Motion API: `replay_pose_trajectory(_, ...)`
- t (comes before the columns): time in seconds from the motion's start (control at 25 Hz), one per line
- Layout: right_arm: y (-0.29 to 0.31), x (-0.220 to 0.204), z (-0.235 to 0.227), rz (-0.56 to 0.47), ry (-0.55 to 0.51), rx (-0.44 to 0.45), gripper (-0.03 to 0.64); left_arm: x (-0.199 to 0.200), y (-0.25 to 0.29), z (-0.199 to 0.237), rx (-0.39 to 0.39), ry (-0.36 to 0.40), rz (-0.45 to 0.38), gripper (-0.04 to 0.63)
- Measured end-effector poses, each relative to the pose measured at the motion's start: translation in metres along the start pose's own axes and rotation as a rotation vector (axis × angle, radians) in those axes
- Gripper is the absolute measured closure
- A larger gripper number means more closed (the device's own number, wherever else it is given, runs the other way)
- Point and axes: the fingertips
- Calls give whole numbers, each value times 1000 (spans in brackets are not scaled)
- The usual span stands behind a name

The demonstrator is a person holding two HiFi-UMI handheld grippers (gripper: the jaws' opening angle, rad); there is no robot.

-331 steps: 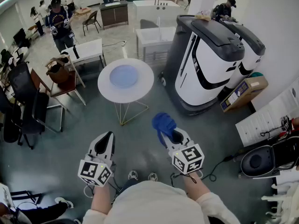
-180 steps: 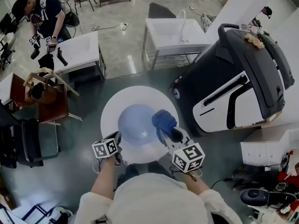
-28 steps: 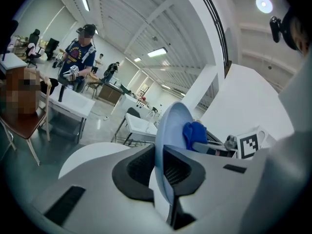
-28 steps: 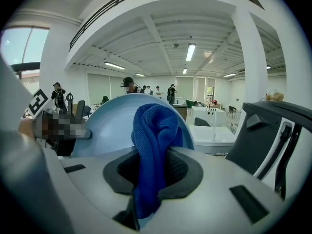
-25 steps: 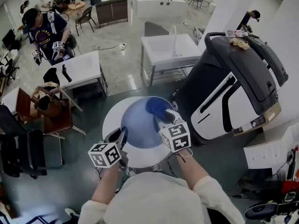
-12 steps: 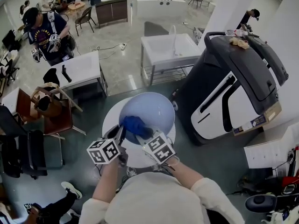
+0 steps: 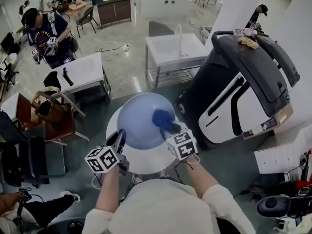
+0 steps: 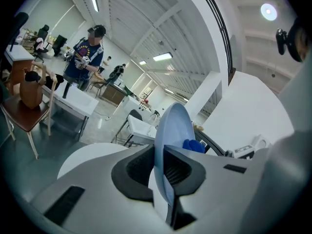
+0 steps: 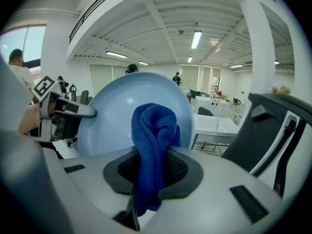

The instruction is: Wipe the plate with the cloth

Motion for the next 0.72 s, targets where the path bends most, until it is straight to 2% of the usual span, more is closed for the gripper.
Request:
replay_pose_trajectory(0.16,3,28,-28,-45,-41,-84,526,-18,0,-8,-19,24,48,551)
replay_pose_trajectory(0.28,9,46,-20,-75,-61,-73,526,-28,1,-13,-21,37,76,551)
replay_pose_trajectory(0.48,21,59,37,-90,-89,67,526,-41,5,-16,-12,67,117,551)
replay_pose_trajectory(0.72,25,24,119,-16,-161,273,526,-37,13,-12,-5,68,109,551)
Point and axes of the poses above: the fingertips, and each gripper's own axes: y forward along the fingers, z to its left, x out of its top, and after that the axes turned 7 degrees about -z, right-handed
